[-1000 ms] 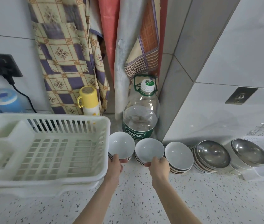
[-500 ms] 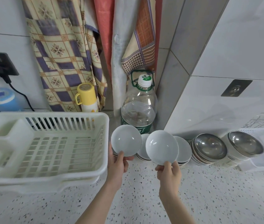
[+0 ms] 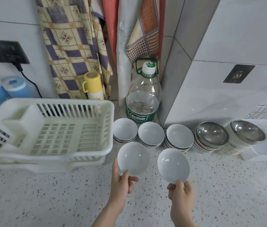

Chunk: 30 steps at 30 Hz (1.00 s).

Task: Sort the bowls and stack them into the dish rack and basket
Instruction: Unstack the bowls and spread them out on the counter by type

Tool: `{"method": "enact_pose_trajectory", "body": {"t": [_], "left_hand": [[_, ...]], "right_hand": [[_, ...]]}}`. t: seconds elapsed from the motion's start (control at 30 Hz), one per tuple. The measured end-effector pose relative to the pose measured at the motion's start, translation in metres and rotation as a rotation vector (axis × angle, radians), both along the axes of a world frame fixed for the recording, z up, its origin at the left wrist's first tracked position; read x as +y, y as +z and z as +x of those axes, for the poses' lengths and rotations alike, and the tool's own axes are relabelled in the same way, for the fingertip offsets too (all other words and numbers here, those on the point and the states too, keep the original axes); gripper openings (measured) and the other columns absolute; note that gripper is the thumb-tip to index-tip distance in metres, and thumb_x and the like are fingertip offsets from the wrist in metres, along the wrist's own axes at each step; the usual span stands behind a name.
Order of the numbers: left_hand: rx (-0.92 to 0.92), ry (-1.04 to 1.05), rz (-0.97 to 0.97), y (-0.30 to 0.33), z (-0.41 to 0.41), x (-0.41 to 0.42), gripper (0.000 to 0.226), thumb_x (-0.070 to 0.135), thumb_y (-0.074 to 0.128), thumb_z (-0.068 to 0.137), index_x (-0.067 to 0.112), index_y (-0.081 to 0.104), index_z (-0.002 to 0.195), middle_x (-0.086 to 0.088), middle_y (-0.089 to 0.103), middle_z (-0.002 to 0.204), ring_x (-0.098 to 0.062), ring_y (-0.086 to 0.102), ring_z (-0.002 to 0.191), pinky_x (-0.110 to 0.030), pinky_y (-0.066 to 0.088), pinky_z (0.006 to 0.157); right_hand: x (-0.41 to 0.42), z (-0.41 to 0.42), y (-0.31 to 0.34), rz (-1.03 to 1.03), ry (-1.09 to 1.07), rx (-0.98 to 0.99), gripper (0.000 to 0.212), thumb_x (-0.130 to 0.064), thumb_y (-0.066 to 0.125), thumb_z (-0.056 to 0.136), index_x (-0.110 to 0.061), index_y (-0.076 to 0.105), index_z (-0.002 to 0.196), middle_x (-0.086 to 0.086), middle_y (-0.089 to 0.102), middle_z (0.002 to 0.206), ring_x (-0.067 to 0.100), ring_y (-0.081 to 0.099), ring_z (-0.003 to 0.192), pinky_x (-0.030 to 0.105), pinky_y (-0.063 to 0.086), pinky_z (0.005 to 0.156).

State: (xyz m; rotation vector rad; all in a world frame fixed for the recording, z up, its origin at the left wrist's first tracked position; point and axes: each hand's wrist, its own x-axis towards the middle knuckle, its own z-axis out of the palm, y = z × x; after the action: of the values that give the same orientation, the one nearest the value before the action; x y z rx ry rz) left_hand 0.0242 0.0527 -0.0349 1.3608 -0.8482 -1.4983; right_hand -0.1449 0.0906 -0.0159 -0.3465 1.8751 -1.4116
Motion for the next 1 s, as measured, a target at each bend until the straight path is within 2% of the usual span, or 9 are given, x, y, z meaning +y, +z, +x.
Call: {"method": "enact_pose_trajectory", "body": {"t": [0.33, 0.53, 0.83, 1.0], "left_hand": [[-0.112, 0.066, 0.080, -0.016, 0.028, 0.017, 0.060, 0.009, 0.039, 0.105, 0.054, 0.026, 0.142, -0.020, 0.073, 0.075, -0.007, 0.045, 0.040, -0.023, 0.031, 0.041], [-0.109, 0.076, 0.106, -0.020, 0.030, 0.007, 0.057, 0.010, 0.039, 0.104, 0.053, 0.031, 0.140, -0.020, 0.073, 0.073, -0.007, 0.046, 0.040, -0.020, 0.032, 0.039], [-0.099, 0.098, 0.142, -0.025, 0.027, 0.004, 0.060, 0.009, 0.040, 0.103, 0.058, 0.031, 0.136, -0.017, 0.073, 0.070, -0.009, 0.041, 0.038, -0.023, 0.032, 0.039], [-0.094, 0.104, 0.144, -0.025, 0.026, 0.005, 0.057, 0.012, 0.042, 0.104, 0.058, 0.030, 0.136, -0.018, 0.073, 0.072, -0.009, 0.043, 0.039, -0.022, 0.033, 0.039]], "right_hand": [[-0.003, 0.013, -0.020, 0.100, 0.155, -0.036, 0.019, 0.001, 0.040, 0.089, 0.001, 0.057, 0.098, 0.009, 0.055, 0.053, 0.016, 0.035, 0.045, 0.026, 0.029, 0.042], [-0.015, 0.013, -0.023, 0.120, 0.188, -0.049, 0.022, 0.003, 0.039, 0.090, -0.003, 0.059, 0.099, 0.013, 0.054, 0.057, 0.018, 0.034, 0.047, 0.026, 0.029, 0.042], [-0.020, 0.012, -0.029, 0.139, 0.287, -0.055, 0.026, 0.001, 0.040, 0.090, -0.013, 0.060, 0.100, 0.006, 0.055, 0.053, 0.011, 0.037, 0.041, 0.024, 0.032, 0.042], [-0.021, 0.010, -0.030, 0.138, 0.318, -0.086, 0.030, 0.001, 0.039, 0.091, -0.012, 0.060, 0.107, 0.004, 0.054, 0.050, 0.008, 0.038, 0.038, 0.021, 0.032, 0.038]]}}
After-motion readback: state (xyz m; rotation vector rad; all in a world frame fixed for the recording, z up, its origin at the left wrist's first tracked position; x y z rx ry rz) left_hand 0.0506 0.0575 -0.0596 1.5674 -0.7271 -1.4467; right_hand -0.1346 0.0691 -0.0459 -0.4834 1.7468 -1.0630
